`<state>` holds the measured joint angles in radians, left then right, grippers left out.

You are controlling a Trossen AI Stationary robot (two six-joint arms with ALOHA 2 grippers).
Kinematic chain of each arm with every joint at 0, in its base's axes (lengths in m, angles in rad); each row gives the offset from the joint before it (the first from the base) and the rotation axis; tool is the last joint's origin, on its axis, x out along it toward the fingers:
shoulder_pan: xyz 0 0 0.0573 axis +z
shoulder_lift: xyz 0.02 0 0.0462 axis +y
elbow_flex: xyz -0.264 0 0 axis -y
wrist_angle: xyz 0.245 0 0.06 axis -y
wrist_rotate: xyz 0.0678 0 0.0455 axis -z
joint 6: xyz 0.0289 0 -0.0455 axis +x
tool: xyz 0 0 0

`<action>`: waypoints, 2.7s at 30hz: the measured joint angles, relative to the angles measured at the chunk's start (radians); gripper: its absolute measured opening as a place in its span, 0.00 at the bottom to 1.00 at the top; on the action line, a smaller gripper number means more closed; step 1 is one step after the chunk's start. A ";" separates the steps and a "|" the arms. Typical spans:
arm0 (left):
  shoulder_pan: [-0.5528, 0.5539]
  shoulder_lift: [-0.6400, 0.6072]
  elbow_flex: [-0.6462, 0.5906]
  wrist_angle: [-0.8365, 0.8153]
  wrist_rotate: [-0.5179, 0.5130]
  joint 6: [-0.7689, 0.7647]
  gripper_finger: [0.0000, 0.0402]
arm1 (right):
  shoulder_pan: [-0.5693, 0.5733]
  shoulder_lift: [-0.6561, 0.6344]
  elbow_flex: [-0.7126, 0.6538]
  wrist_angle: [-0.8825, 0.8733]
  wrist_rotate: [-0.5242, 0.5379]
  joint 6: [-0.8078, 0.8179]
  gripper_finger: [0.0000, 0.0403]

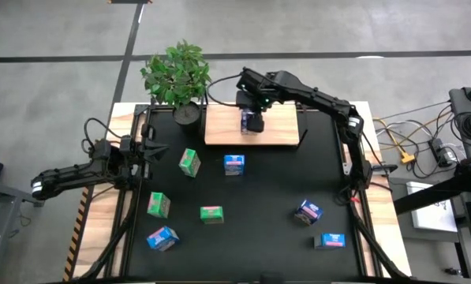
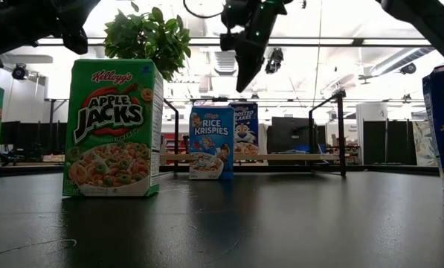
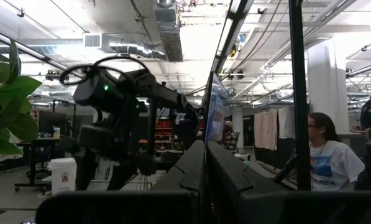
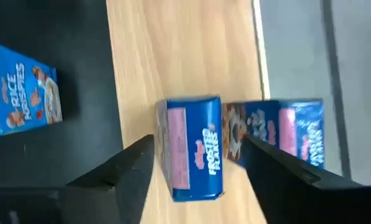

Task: Stack cereal on shelf
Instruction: Put the top blue cereal box aligned with the blue cereal box on the shelf

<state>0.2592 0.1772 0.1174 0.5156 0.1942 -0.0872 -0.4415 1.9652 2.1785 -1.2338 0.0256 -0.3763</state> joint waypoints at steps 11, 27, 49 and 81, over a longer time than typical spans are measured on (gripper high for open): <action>0.000 0.000 0.000 0.000 0.000 0.000 0.00 | -0.002 -0.001 -0.089 0.068 0.002 -0.017 0.10; 0.000 0.000 0.000 0.000 0.000 0.000 0.00 | -0.002 -0.001 -0.131 0.095 0.098 -0.050 0.03; 0.000 0.000 0.000 -0.004 0.000 0.000 0.00 | 0.128 -0.080 -0.069 0.033 0.098 0.072 0.03; 0.000 0.000 0.000 -0.043 0.027 0.037 0.00 | 0.173 -0.249 -0.976 0.991 0.404 0.175 0.03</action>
<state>0.2592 0.1772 0.1177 0.4728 0.2212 -0.0498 -0.2684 1.7159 1.2022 -0.2432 0.4301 -0.2008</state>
